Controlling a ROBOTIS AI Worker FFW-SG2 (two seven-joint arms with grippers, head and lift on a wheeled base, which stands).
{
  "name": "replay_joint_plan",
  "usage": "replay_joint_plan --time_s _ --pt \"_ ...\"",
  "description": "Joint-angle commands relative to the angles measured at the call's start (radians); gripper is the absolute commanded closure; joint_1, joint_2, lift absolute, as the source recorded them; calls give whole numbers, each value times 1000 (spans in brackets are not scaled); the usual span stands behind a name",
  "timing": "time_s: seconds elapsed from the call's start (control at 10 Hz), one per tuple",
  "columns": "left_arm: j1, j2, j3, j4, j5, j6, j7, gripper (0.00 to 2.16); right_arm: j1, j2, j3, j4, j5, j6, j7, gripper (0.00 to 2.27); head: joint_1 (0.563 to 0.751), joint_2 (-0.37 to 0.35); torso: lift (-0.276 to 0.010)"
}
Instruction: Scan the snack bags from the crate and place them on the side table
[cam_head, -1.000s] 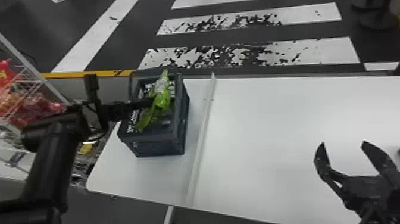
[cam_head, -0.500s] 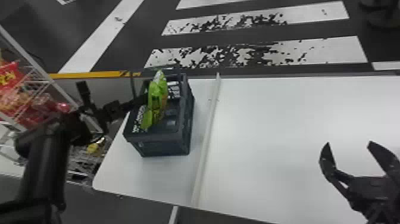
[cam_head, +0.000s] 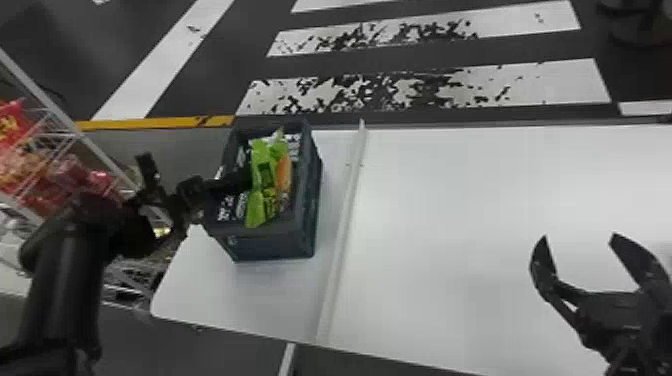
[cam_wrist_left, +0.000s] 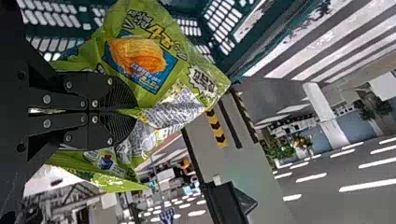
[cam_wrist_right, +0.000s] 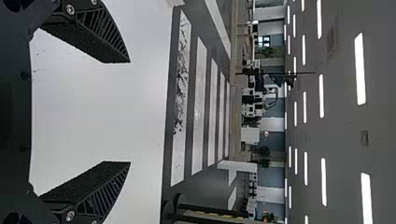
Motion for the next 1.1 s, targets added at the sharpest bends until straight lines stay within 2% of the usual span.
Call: replay_joint_plan --time_s 0.0,0.1,0.4,0.6,0.7,0.8,1.0 --pt "51 -3 52 -89 47 55 9 2132 0 1 0 0 2 6 0 107 695 266 -50" --pt "64 0 60 -115 93 79 9 2132 0 1 0 0 2 12 0 107 695 264 -50" --pt "159 -8 132 -330 165 107 9 2135 0 2 0 0 2 12 0 107 695 261 -50" --pt "245 -59 150 -540 165 113 6 2132 0 2 -2 0 2 12 -2 107 695 255 -50" --pt "277 -100 132 -643 128 104 0 2135 0 1 -3 0 2 12 -3 107 695 240 -50" --pt "292 -141 83 -732 43 89 -13 2135 0 1 -3 -3 2 9 -5 107 695 211 -50" --pt "300 -190 -80 -821 -125 0 -20 2135 8 1 -8 -11 2 9 -11 107 695 153 -50"
